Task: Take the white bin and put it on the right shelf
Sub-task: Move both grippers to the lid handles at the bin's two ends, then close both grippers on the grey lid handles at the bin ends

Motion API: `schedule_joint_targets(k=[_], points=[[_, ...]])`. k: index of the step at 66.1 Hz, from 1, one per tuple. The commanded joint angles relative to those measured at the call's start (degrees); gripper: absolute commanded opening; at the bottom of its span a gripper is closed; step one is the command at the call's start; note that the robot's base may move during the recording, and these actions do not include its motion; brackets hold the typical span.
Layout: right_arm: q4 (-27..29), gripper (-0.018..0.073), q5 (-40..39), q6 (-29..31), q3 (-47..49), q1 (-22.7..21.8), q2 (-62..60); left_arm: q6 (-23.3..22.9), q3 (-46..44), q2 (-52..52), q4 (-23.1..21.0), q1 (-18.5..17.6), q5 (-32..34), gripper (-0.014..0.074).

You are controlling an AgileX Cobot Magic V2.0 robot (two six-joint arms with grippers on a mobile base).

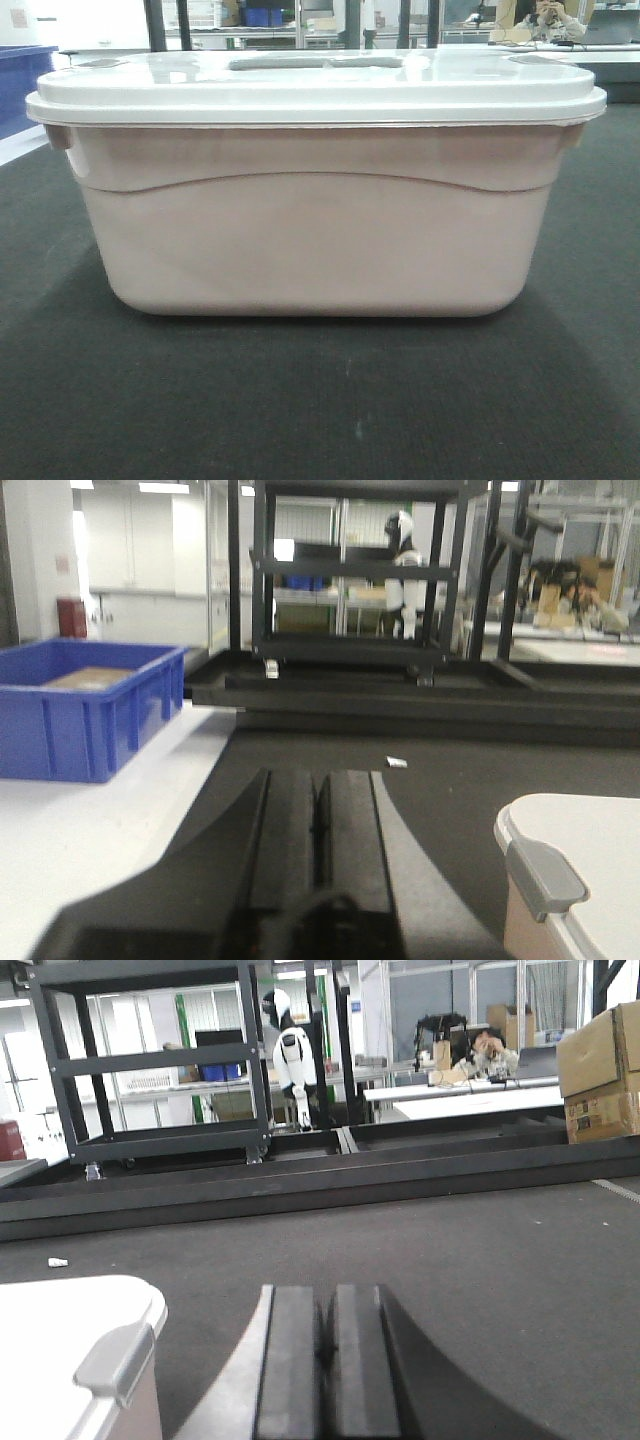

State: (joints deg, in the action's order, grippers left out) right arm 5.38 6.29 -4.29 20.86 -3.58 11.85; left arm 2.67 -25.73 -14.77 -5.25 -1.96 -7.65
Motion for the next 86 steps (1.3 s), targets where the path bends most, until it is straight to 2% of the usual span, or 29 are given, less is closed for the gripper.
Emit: schedule_joint_targets(k=[1,6,12,20,27,32,41,50,57,66,73,81,86], points=[[-0.6,0.0261,-2.8,0.1,6.6,-0.3,6.9,-0.6,-6.7,-6.7,-1.6,-0.1,-0.1,-0.0056],[0.3,0.0375,-2.3,0.1,10.2,-0.3,12.7,-0.6,-8.8,-11.0,-2.7,-1.1,0.5,0.0040],[3.1,0.0493,-1.4,0.1,14.4,0.1,19.7,-0.6,-11.0,-16.2,-5.1,-3.3,0.5,0.0216],[8.6,0.0571,3.2,0.1,19.1,0.2,26.1,-0.6,-13.0,-21.5,-9.9,-5.3,-0.6,0.0360],[15.0,0.0622,9.9,0.1,23.4,0.2,29.9,-0.6,-15.6,-25.4,-14.4,-6.6,-4.7,0.0406],[19.6,0.0629,14.5,0.1,26.5,0.2,31.9,-0.6,-18.9,-28.8,-18.5,-6.8,-11.2,0.0414],[27.5,0.0629,23.8,0.1,31.9,0.2,35.1,-0.3,-27.4,-35.2,-20.3,-6.8,-21.6,0.0415],[32.7,0.0629,30.9,0.1,36.6,0.2,39.4,4.9,-36.3,-41.7,-24.9,-6.8,-29.7,0.0415],[38.6,0.0629,34.9,2.9,39.7,0.1,43.7,12.5,-41.8,-47.9,-32.5,-6.6,-36.5,0.0415],[48.3,0.0629,42.9,11.9,43.0,0.0,49.7,21.5,-45.0,-53.7,-46.0,-4.1,-43.1,0.0415],[53.9,0.0629,47.3,17.4,45.3,-0.3,54.4,28.1,-45.2,-57.6,-56.3,1.3,-49.0,0.0415],[55.0,0.0629,50.1,19.5,47.0,-2.4,57.0,33.0,-45.2,-61.7,-63.1,7.9,-55.3,0.0415],[56.3,0.0629,53.5,21.8,47.5,-5.4,57.8,34.6,-45.2,-63.9,-64.5,10.8,-56.8,0.0414]])
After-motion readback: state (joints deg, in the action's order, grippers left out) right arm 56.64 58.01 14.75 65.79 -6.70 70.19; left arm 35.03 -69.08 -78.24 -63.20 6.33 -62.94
